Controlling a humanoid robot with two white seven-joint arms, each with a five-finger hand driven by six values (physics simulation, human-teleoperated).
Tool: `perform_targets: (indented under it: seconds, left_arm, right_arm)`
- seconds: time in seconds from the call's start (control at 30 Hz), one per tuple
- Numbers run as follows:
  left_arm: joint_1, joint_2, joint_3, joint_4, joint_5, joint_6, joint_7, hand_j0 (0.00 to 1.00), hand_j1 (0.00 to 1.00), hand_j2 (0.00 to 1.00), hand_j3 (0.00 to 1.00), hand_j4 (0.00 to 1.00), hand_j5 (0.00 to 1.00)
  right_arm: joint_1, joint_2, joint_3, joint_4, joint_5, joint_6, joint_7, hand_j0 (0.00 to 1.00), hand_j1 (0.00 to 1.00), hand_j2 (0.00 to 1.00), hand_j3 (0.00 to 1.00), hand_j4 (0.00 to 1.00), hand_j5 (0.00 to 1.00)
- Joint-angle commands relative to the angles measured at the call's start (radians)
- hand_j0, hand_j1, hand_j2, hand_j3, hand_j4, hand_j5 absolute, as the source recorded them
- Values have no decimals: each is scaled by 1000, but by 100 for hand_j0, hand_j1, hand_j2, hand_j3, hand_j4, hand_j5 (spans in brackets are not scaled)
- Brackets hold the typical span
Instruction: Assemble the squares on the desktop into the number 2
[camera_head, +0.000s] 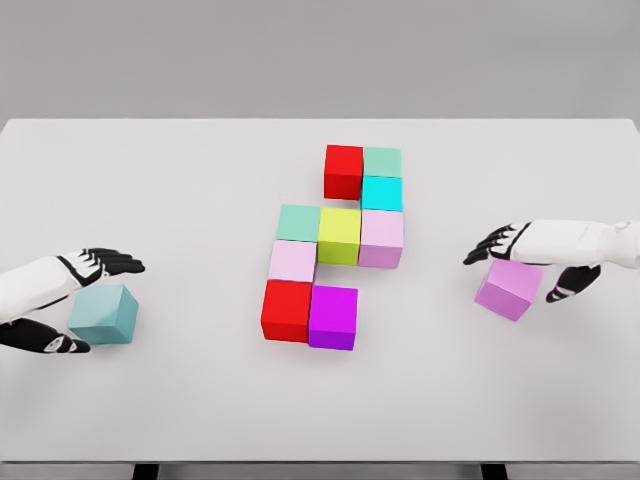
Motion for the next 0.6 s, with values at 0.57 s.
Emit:
perform_targets:
  seconds: [0.57]
  left_arm:
    - [1,-3,-39,0,0,1,44,100,100,100,100,100,100]
  right_arm:
    - [12,36,0,10,55,2,0,98,98,98,98,98,98]
